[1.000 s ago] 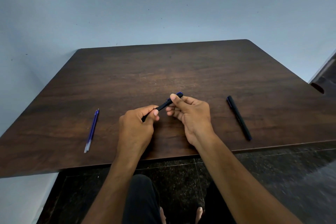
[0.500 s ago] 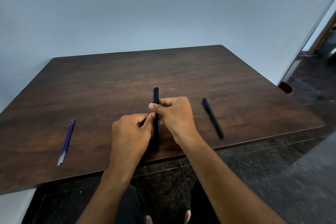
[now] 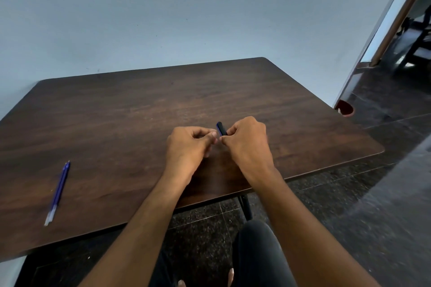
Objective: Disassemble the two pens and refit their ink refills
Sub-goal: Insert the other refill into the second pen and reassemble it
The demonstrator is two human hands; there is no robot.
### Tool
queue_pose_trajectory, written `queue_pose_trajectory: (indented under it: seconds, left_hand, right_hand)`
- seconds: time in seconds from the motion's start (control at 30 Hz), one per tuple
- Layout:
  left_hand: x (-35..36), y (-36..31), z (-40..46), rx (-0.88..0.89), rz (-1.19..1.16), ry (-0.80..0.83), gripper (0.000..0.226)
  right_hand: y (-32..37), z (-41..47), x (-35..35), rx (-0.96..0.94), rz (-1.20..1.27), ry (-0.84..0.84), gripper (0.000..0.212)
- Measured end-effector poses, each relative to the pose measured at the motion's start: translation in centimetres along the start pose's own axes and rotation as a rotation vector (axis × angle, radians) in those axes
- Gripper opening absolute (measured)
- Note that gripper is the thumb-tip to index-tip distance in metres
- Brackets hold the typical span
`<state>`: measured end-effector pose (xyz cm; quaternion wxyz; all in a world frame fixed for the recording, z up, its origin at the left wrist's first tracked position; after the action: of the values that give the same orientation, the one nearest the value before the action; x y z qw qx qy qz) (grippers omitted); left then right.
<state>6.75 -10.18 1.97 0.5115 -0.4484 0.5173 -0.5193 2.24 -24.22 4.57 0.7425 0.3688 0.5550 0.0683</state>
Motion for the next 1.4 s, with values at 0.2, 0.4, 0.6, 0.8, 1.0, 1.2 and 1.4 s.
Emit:
queue_pose_trajectory:
  seconds: [0.2,0.4,0.6,0.8,1.0,1.2,1.4]
  left_hand:
    - [3.2,0.0,0.9,0.095,0.241,-0.014,0.01]
    - [4.5,0.2,1.4,0.085,0.261,0.002,0.008]
    - [5.2,0.2,1.4,0.087,0.246,-0.003,0.01]
    - [5.5,0.3,1.8,0.095,0.237,0.011,0.01]
    - [5.6,1.0,2.3,0.092,0.25,-0.015,0.016]
    - [5.2,1.3,2.3,0.127,0.269,-0.028,0.011]
    - [5.6,1.1,2.2,0.136,0.265,-0.012,0.01]
  right_hand:
    - [-1.2,-0.5,-1.1,-0.007,-0.171,-0.077,0.018]
    - [-1.8,-0.6,-1.3,0.011,-0.185,-0.055,0.025]
    - [-1.2,-0.8,-1.1,-0.033,-0.27,-0.082,0.016]
    - [-1.1,-0.8,-0.9,-0.063,-0.276,-0.079,0.007]
    - [-2.2,0.0,-0.7,-0.054,-0.225,-0.082,0.006]
    - [-3.8,1.1,-1.9,-0.024,-0.141,-0.149,0.018]
    - [-4.7,1.8,-1.0,0.017,-0.078,-0.055,0.016]
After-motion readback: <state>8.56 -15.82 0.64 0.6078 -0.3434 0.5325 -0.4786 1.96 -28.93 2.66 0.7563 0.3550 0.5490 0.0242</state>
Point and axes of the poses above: each hand's wrist, its own z-axis towards the middle knuckle, its own x-axis out of the palm, y = z × x, the point moved 5 cm from there along z, towards the middle knuckle, and after that the axes turned 10 degrees about -z, right-handed, at the moved point
